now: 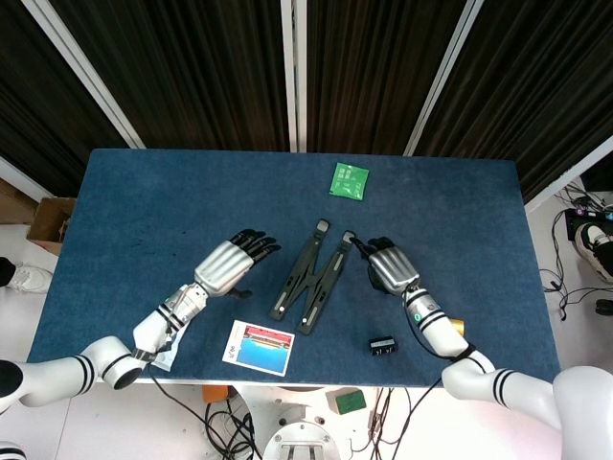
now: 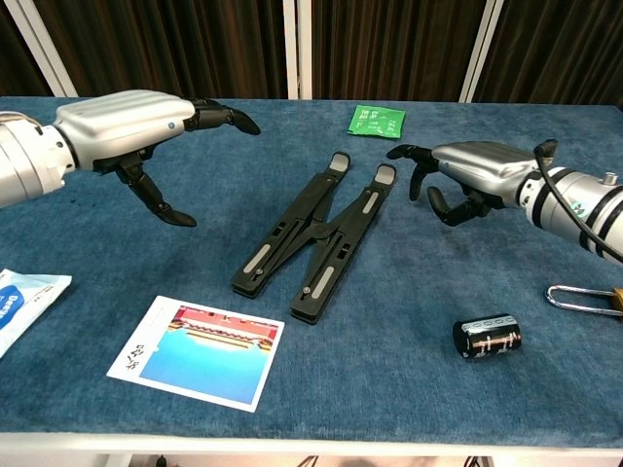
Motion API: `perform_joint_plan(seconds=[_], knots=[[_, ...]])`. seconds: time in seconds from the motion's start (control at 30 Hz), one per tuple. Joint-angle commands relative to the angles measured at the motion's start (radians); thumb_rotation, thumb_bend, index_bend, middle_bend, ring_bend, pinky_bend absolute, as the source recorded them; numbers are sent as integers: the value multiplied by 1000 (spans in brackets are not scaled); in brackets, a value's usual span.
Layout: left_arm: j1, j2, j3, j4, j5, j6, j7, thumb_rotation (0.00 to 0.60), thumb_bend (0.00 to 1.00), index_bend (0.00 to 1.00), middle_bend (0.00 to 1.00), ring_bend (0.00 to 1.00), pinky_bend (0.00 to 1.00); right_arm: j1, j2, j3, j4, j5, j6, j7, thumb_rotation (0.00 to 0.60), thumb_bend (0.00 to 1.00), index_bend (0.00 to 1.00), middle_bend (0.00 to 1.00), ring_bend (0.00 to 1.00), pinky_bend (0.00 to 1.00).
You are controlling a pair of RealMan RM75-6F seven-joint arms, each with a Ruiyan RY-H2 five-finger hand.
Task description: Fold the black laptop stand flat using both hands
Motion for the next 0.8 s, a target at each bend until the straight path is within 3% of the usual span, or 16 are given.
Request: perform_joint_plan(seconds=[0.03,0.63,0.8], knots=[[2,-1,-1,1,0,1,-1,600,28,127,108,79,124,17,-34,8,36,0,-14,9,600,786,0,335,135,174],[57,57,17,-28,1,36,2,600,28,128,108,79,124,177,-289,73,331,-60,-52,165,600,795,0,280,107,145],[69,74,28,-14,-8,19,10,600,28,127,108,79,124,198,-304,70,352,-93,-30,261,600,745,0,258,89,134]])
